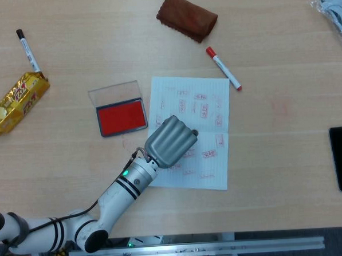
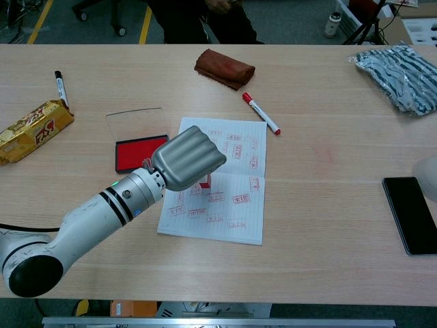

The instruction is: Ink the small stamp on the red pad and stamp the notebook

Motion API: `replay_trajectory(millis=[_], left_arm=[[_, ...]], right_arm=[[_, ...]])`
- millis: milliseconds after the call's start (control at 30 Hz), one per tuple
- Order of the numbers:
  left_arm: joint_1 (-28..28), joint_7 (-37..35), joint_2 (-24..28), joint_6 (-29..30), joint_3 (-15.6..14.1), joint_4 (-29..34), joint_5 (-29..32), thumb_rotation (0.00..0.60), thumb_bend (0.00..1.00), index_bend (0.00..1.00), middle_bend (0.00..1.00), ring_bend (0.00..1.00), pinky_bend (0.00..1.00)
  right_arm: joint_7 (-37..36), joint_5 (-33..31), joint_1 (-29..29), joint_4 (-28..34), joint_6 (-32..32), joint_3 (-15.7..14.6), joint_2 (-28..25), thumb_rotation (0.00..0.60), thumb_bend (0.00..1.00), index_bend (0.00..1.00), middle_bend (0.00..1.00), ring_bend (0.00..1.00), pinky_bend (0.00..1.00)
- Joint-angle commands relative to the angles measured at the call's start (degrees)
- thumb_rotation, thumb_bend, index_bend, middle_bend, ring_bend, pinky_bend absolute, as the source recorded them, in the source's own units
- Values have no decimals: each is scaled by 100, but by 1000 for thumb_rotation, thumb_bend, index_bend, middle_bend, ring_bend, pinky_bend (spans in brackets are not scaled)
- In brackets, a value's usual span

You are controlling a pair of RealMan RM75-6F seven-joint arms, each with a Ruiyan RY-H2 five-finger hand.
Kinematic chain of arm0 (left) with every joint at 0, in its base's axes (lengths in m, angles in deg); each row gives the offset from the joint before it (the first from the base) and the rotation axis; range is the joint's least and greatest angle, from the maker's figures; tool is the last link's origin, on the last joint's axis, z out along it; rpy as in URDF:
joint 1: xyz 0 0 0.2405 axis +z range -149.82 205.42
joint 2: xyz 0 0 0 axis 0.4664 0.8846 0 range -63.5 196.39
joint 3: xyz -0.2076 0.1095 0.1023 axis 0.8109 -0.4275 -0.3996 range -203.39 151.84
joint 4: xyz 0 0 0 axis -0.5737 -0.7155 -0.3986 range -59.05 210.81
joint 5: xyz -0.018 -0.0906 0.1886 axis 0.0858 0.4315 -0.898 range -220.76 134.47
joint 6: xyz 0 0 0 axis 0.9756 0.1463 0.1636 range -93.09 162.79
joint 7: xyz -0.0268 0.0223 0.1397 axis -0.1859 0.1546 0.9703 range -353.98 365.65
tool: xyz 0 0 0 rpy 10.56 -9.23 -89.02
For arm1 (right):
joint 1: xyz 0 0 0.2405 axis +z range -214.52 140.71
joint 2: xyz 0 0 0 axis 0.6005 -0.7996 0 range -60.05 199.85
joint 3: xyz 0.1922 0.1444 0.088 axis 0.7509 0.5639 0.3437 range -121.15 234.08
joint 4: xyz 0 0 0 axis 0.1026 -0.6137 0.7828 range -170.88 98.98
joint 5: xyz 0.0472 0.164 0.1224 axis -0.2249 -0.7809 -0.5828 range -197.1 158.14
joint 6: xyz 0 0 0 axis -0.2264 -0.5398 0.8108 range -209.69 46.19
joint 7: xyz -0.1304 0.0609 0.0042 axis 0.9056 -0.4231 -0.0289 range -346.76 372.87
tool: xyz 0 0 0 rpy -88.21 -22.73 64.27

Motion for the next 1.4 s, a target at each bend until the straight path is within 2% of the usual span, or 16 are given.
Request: replay_trajectory(millis=[33,233,700,1100,1400], left_arm=[[-32,63,-70,-18,42,-34,39,600,289,580,1000,1000,1000],[-91,168,-248,-21,51,-250,10,600,290,580,1000,1000,1000],[-87,256,-433,-179,-193,-680,-79,600,290,581,1000,1000,1000],[-193,494,-471,-480,-37,-712,230,600,290,573,1000,1000,1000],[-245,604,-476,-576,-34,-719,390,600,289,573,1000,1000,1000]], right_arm=[[-13,-7,-11,-9,-9,2,-11,600,159,331,400,360,459],[-76,-16,-36,-53,-16,-3,-24,600,158,331,400,360,459],[-123,-20,-103,-83,-75,-13,-41,600,158,331,400,359,459],[-107,-53,-132,-74,-80,-9,-43,600,158,331,400,360,459],[-88,-73,-145,-70,-83,-1,-39,600,158,331,400,360,459]])
